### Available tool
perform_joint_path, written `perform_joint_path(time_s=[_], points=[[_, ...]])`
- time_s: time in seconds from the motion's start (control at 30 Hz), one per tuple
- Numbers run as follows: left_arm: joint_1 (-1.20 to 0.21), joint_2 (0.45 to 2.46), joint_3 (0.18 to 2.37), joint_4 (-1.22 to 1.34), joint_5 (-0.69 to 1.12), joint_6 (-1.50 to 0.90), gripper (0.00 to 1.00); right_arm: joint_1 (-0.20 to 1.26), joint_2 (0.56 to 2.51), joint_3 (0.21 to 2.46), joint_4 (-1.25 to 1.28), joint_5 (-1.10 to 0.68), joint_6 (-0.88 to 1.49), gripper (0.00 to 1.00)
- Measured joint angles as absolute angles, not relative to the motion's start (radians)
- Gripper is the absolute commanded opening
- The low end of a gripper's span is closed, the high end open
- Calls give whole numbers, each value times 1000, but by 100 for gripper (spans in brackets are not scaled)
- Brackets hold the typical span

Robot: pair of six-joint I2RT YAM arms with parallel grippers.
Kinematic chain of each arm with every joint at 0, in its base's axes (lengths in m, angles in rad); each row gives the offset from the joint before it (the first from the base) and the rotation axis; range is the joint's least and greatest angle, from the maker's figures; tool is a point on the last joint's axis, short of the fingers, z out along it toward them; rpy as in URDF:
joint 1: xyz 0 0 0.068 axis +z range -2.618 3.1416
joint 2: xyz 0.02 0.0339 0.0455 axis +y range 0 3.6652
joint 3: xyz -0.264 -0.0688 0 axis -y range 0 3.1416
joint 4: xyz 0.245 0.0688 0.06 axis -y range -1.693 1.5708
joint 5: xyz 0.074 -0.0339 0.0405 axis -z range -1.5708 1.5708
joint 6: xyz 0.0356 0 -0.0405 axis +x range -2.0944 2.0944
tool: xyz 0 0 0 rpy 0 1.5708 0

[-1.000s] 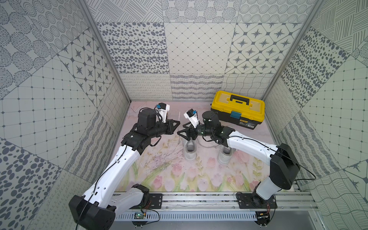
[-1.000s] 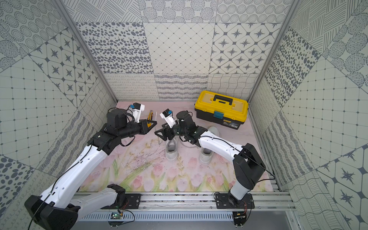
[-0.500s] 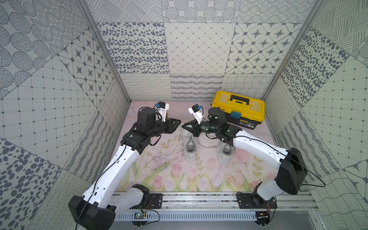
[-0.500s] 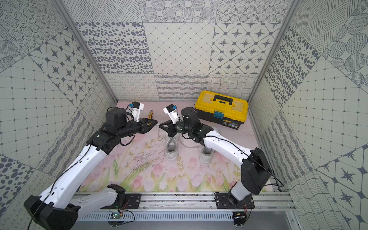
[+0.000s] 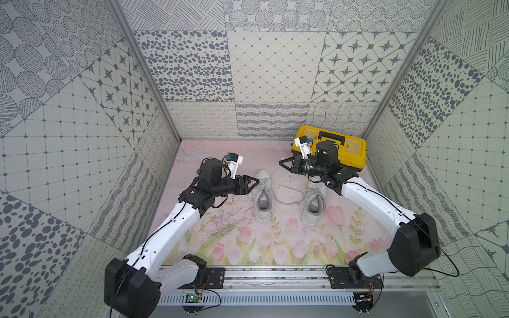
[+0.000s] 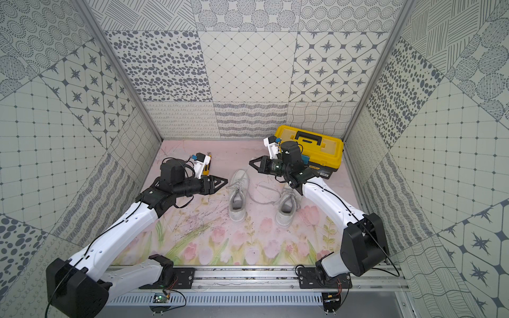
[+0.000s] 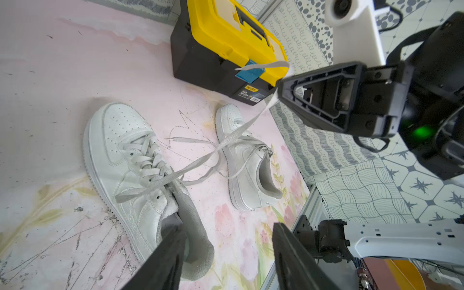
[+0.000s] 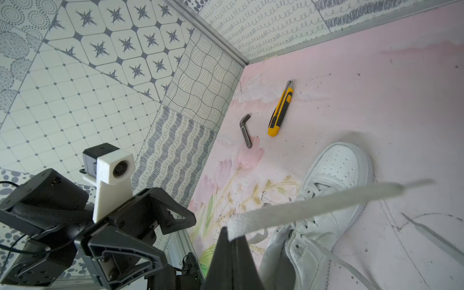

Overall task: Tie the shoes
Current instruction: Cross the shoelace with the shoelace.

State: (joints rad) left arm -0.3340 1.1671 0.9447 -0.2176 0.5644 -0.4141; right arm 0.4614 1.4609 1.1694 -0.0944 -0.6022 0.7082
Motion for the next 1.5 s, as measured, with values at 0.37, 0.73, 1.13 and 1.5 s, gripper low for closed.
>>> perform_joint_path(time_s=[0.37, 0.73, 1.13, 1.5], points=[[-388, 1424, 1038, -132, 664, -276, 60, 440, 1452, 1163, -123, -601, 780, 0], [-433, 1607, 1198, -124, 677, -143, 53, 432, 1425, 1163, -133, -601, 780, 0], [-450, 1689, 1264, -124, 667, -74, 55, 430, 1425, 1163, -142, -598, 780, 0], [-450, 1707, 1266, -125, 654, -32, 20, 427, 1394, 1169, -173, -576, 774, 0]])
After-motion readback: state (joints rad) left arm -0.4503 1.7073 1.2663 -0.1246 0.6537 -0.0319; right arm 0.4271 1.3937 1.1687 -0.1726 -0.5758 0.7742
